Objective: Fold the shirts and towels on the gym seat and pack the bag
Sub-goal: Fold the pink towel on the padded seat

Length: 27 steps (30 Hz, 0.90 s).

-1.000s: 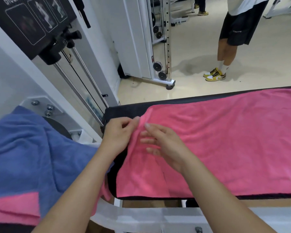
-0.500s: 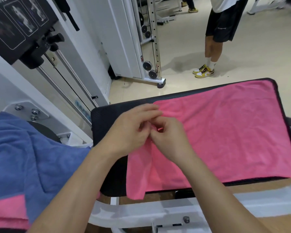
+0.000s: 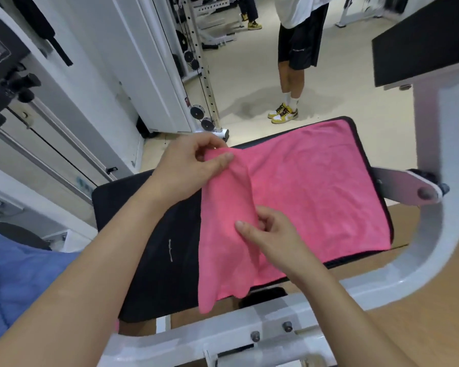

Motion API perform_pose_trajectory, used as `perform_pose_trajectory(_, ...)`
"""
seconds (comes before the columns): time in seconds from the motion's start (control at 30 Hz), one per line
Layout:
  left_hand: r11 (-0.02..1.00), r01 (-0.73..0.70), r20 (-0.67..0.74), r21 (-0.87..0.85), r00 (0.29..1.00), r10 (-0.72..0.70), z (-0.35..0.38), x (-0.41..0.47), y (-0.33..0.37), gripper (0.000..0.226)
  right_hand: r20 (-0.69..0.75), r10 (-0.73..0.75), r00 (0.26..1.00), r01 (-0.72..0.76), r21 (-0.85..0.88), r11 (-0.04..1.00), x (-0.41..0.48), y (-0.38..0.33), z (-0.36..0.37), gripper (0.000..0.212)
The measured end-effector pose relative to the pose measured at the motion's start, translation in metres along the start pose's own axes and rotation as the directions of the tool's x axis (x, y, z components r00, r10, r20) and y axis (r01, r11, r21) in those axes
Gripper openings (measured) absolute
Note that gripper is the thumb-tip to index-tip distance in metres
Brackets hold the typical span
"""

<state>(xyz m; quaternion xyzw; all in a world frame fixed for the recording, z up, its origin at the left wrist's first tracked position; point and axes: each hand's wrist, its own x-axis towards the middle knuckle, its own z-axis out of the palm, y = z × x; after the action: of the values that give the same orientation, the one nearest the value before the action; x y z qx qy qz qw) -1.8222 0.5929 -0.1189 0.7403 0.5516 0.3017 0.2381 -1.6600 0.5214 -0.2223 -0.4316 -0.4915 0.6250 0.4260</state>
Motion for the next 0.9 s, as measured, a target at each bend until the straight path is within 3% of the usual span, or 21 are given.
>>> perform_pose_trajectory(0.1,0.998,0.028,0.053,0.058,0.998,-0.031,0.017,0.018,0.008,0.012,-0.146,0.056,0.988,-0.042,0.098,0.994,-0.024,0.008,-0.036,0.009)
perform_pose_trajectory(0.23,0.999,-0.019,-0.071,0.031,0.997,0.021,0.057,0.037,0.023,0.013,-0.279,0.069,0.958,-0.026,0.153,0.988,-0.045,0.008,-0.085,0.019)
perform_pose_trajectory(0.33,0.991,-0.061,-0.046,-0.12,0.997,0.055,0.087,0.056,0.033,0.006,-0.227,0.054,0.972,-0.059,-0.016,0.998,-0.051,0.012,-0.109,0.014)
perform_pose_trajectory(0.4,0.982,-0.092,-0.015,-0.167,0.996,0.091,0.106,0.071,0.037,0.008,-0.264,0.051,0.963,-0.086,-0.121,0.989,-0.052,0.019,-0.122,0.005)
perform_pose_trajectory(0.43,0.981,-0.111,-0.015,-0.157,0.994,0.11,0.116,0.08,0.038,0.009,-0.306,0.048,0.951,-0.091,-0.128,0.988,-0.051,0.024,-0.128,0.013)
perform_pose_trajectory(0.6,0.986,-0.153,-0.028,-0.071,0.988,0.151,0.156,0.119,0.045,0.011,-0.559,-0.016,0.829,-0.064,-0.122,0.99,-0.048,0.027,-0.159,0.021)
perform_pose_trajectory(0.77,0.98,-0.193,0.034,0.044,0.981,0.192,0.195,0.154,0.057,0.016,-0.72,-0.215,0.66,-0.111,-0.376,0.92,-0.032,0.041,-0.184,0.01)
perform_pose_trajectory(0.9,0.959,-0.198,0.069,0.201,0.98,0.188,0.224,0.172,0.05,0.02,-0.742,-0.238,0.627,-0.245,-0.477,0.844,-0.017,0.065,-0.195,0.008)
